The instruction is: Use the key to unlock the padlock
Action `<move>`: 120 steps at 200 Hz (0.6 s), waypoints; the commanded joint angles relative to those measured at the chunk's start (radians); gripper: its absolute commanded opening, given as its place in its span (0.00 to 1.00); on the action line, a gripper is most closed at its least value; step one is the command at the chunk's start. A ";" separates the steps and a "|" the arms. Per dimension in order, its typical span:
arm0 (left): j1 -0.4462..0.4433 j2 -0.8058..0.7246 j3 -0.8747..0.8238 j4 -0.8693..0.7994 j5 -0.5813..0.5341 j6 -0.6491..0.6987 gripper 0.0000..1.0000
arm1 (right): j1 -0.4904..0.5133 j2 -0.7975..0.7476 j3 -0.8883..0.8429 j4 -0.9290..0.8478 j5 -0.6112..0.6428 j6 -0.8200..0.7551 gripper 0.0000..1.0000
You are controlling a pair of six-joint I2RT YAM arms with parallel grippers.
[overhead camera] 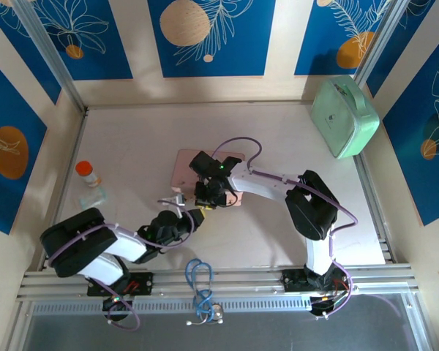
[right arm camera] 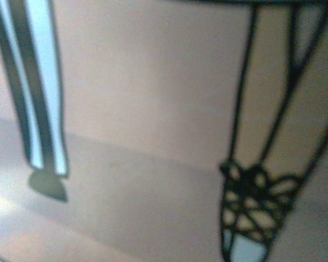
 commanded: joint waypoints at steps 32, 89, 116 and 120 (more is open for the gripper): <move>0.026 0.114 0.018 0.151 0.048 0.000 0.09 | 0.000 0.001 -0.019 -0.029 -0.143 0.036 0.00; 0.030 0.125 0.011 0.198 0.029 0.010 0.00 | 0.015 0.010 -0.030 -0.032 -0.145 0.049 0.00; 0.030 0.117 0.010 0.218 0.000 0.030 0.00 | 0.030 0.014 -0.046 -0.024 -0.142 0.067 0.00; 0.030 0.116 0.009 0.223 -0.005 0.035 0.00 | 0.032 0.014 -0.050 -0.020 -0.142 0.070 0.00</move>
